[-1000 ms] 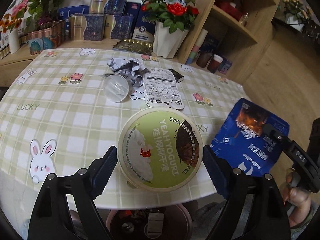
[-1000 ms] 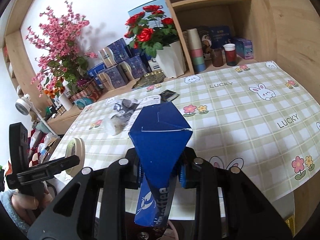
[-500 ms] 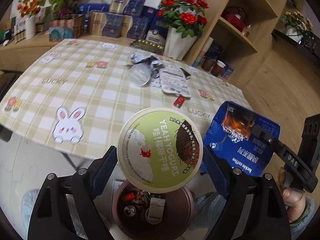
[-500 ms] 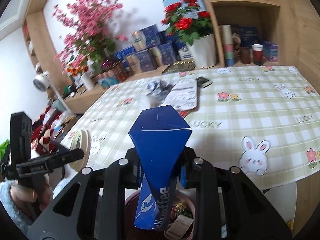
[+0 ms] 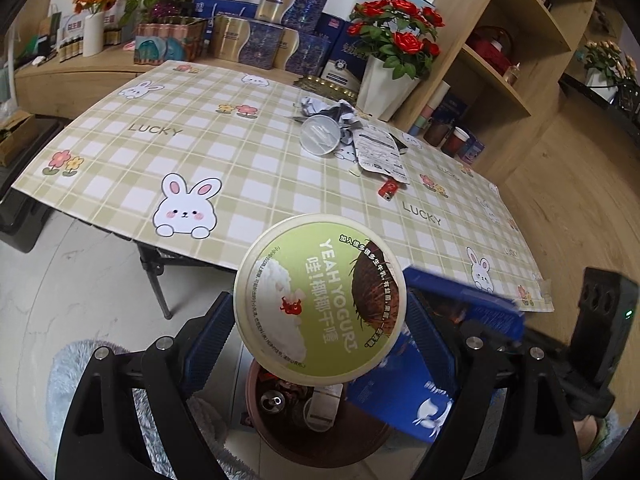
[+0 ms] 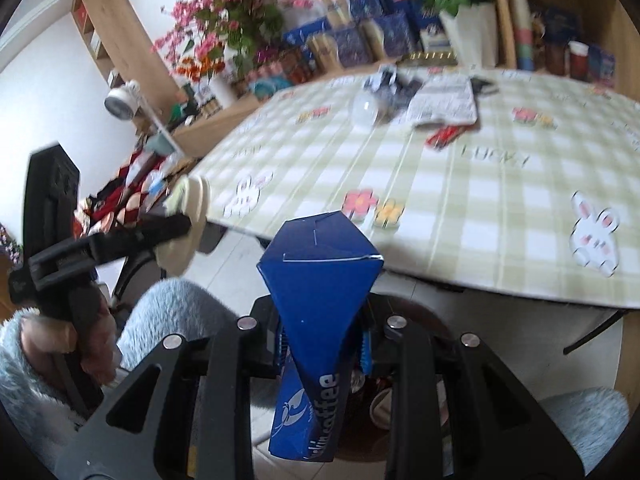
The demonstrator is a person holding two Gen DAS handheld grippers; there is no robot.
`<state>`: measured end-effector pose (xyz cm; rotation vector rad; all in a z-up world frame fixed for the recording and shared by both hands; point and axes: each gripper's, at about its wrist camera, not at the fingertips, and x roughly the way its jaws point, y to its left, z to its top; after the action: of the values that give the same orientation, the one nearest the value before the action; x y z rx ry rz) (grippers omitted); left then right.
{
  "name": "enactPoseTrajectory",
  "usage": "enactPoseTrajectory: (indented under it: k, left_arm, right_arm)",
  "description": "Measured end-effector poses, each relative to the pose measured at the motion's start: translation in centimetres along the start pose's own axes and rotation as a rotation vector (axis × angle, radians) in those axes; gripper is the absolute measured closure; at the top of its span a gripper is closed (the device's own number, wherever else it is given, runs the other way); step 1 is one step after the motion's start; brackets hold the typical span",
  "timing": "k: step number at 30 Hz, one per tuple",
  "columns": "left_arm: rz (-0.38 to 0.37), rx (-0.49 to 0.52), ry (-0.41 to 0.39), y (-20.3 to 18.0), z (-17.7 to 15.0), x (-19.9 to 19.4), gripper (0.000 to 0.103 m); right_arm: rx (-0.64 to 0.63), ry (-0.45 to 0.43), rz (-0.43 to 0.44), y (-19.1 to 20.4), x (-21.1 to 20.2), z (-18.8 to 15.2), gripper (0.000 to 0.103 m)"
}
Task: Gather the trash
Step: 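Carry the coffee bag and yogurt lid over the bin with both tools, then open the right tool to drop the coffee bag into the bin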
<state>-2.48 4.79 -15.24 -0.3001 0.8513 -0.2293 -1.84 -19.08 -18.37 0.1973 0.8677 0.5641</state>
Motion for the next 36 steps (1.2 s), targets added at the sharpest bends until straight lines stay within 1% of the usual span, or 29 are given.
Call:
enactPoseTrajectory:
  k: [5,13,16,19,22,23,26,27,28,29,32,33,35,36]
  left_arm:
    - [-0.002,-0.011,-0.007,0.3,-0.1,-0.2,0.020]
    - [-0.005,-0.015,0.006,0.5,-0.4,0.1,0.020]
    - [-0.005,-0.016,0.012,0.5,-0.6,0.3,0.019]
    - [-0.006,-0.011,0.020,0.4,-0.7,0.5,0.020]
    - [-0.007,-0.006,0.031,0.3,-0.9,0.9,0.020]
    - [-0.006,-0.005,0.034,0.2,-0.9,0.9,0.020]
    - [-0.004,-0.007,0.042,0.3,-1.1,1.2,0.019]
    - [-0.002,-0.007,0.044,0.3,-1.1,1.2,0.019]
    - [-0.001,-0.006,0.046,0.3,-1.1,1.3,0.020]
    - [-0.001,-0.005,0.047,0.3,-1.2,1.3,0.020]
    - [0.003,0.003,0.052,0.2,-1.3,1.4,0.019]
    - [0.002,0.004,0.054,0.1,-1.3,1.4,0.019]
    - [0.000,0.004,0.055,0.0,-1.3,1.4,0.019]
    - [0.002,0.006,0.055,0.0,-1.3,1.4,0.019]
  right_arm:
    - [-0.002,0.098,-0.020,-0.1,2.1,-1.2,0.074]
    - [0.063,0.184,-0.070,-1.6,4.3,-2.5,0.073]
    - [0.090,0.197,-0.078,-2.2,4.5,-2.6,0.069]
    - [0.101,0.200,-0.094,-2.6,4.7,-2.7,0.062]
    - [0.113,0.191,-0.105,-3.0,4.5,-2.6,0.056]
    - [0.116,0.178,-0.106,-3.1,4.2,-2.6,0.049]
    - [0.118,0.137,-0.114,-3.0,3.3,-2.2,0.038]
    - [0.119,0.123,-0.119,-3.1,3.1,-2.1,0.037]
    - [0.122,0.104,-0.127,-3.1,2.7,-2.0,0.033]
    - [0.123,0.090,-0.133,-3.1,2.5,-1.9,0.026]
    - [0.120,0.033,-0.152,-3.1,1.5,-1.5,0.020]
    - [0.116,0.023,-0.156,-3.1,1.4,-1.4,0.018]
    - [0.117,0.007,-0.177,-3.2,1.1,-1.2,0.012]
    - [0.119,-0.001,-0.185,-3.3,1.0,-1.2,0.011]
